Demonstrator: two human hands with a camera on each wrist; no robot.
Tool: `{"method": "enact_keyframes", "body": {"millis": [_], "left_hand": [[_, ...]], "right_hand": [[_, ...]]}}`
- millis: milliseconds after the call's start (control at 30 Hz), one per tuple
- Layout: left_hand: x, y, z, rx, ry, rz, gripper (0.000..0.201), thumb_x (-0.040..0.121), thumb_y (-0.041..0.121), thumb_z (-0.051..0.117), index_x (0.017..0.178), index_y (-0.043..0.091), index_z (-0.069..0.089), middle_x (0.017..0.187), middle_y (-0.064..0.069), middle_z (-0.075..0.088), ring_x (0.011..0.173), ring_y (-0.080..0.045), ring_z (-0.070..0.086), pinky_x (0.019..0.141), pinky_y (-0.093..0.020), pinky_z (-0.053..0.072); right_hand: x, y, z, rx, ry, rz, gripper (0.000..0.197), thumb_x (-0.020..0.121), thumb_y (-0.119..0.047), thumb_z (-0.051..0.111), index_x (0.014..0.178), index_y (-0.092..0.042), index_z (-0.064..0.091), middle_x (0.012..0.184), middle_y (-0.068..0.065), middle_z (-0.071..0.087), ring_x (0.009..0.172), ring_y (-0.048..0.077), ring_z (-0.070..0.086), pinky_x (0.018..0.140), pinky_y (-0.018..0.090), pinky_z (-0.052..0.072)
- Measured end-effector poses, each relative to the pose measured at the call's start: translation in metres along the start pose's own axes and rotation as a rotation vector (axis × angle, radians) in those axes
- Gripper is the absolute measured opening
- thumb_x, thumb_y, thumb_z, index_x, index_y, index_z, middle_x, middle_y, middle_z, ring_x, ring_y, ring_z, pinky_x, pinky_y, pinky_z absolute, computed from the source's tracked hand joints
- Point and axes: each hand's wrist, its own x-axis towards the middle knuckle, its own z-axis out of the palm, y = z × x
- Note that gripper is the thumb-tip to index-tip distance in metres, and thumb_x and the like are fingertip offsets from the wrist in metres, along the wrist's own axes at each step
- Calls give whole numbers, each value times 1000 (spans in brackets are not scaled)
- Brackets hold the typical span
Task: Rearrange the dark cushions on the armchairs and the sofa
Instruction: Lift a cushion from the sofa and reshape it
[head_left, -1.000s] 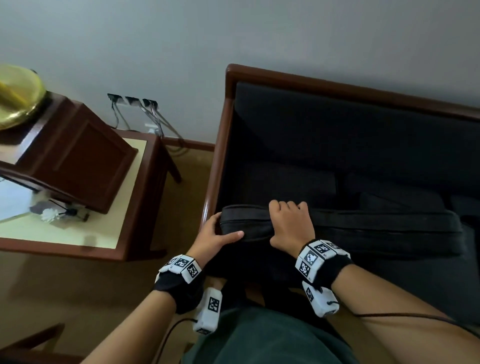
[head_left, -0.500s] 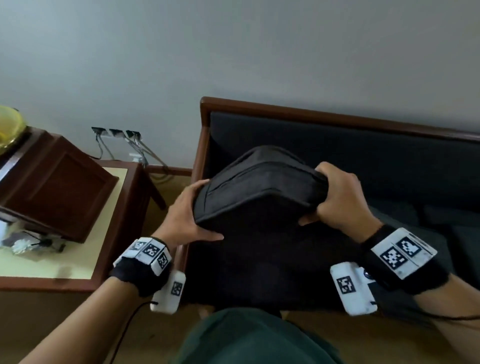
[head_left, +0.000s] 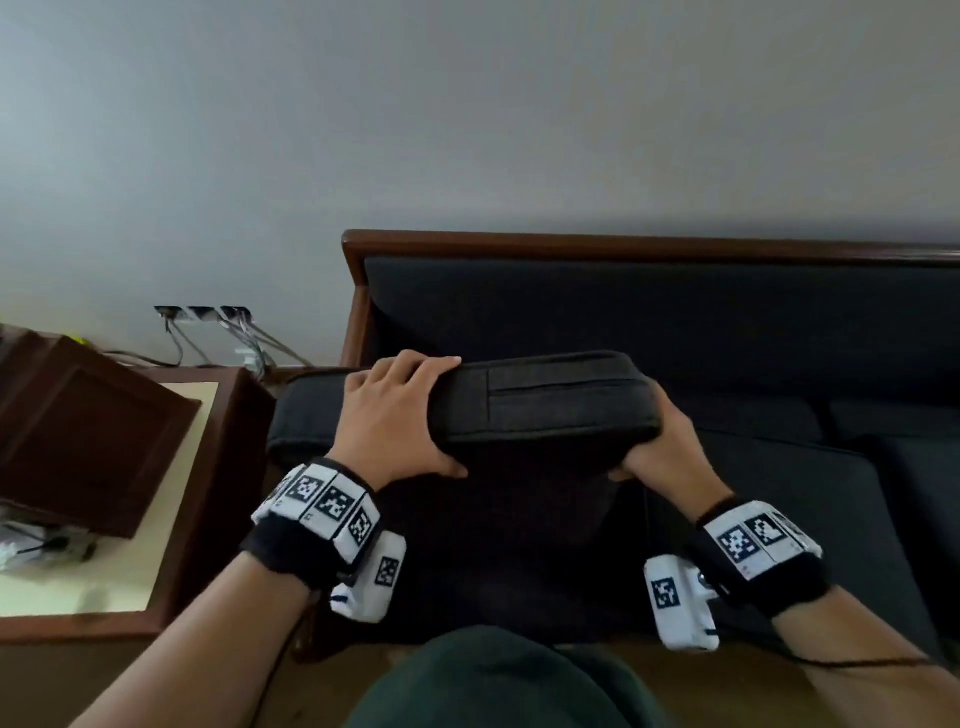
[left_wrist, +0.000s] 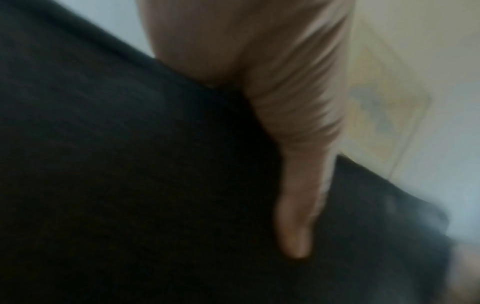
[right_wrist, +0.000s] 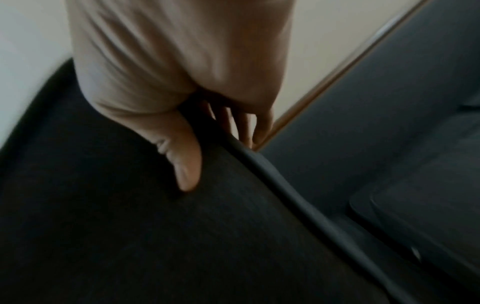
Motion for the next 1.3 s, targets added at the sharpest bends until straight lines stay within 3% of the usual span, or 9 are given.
{"method": "enact_keyframes", "body": {"millis": [100,233,400,600,700,833,1033,1133,1300], "left_hand": [[17,35,7,77,2,42,118,51,76,75,150,38,24,145,7,39,136,-20,35,110,-41,24],[27,93,20,145,4,103,111,59,72,72,152,32,24,148,1,39,137,-22,34,110,-42,24],[21,86,9,79,-18,148,108,62,70,71,151,29,26,152,4,35,141,-20,32,111,-40,23],[-19,15,-11,-154,-89,-75,123,49,87,59,153,36,16,157,5,26,143,-21,30,115,-42,27],[-22,22,10,-397,-225,1,120,66,67,74,157,30,4,163,6,13,148,-16,20,119,-30,21],[-13,64,28,-400,-235,138,128,75,53,77,154,23,-19,166,-1,-9,152,-17,2,121,-29,13],[-5,108,27,-444,-210,457,122,71,39,81,156,27,-5,163,0,8,149,-15,16,119,-28,24],[9,113,53,-504,-148,359,120,62,38,85,155,24,10,154,2,14,144,-17,22,117,-38,32],[23,90,103,-397,-304,150,129,53,41,89,153,26,9,154,1,25,140,-22,34,112,-47,33]], "right_hand": [[1,-11,-20,-432,53,-176,100,65,4,76,151,-14,30,151,8,36,141,27,32,112,35,33],[5,-19,-1,-875,-77,-311,101,69,-31,76,153,-17,21,159,6,23,150,28,13,122,45,11],[-4,8,-3,-858,166,-373,100,42,-38,83,133,-18,49,130,3,55,125,24,45,106,45,29],[-13,41,-44,-772,249,-323,108,28,-31,94,127,-15,55,123,5,60,119,30,51,100,48,37],[-13,42,-63,-736,235,-168,111,35,-25,95,136,-17,48,135,5,53,130,29,43,108,49,31],[-22,20,-76,-741,111,-65,107,62,-32,87,150,-19,28,152,4,35,142,26,30,115,48,23],[-31,-22,-71,-623,22,-315,128,49,-44,92,153,-28,21,154,-2,32,142,21,29,116,50,25],[-28,-11,-81,-509,123,-328,123,38,-44,94,145,-29,36,140,-3,46,130,24,43,107,56,36],[-38,7,-77,-413,251,-424,113,30,-43,94,132,-26,50,125,-6,57,117,22,54,98,51,43]]}}
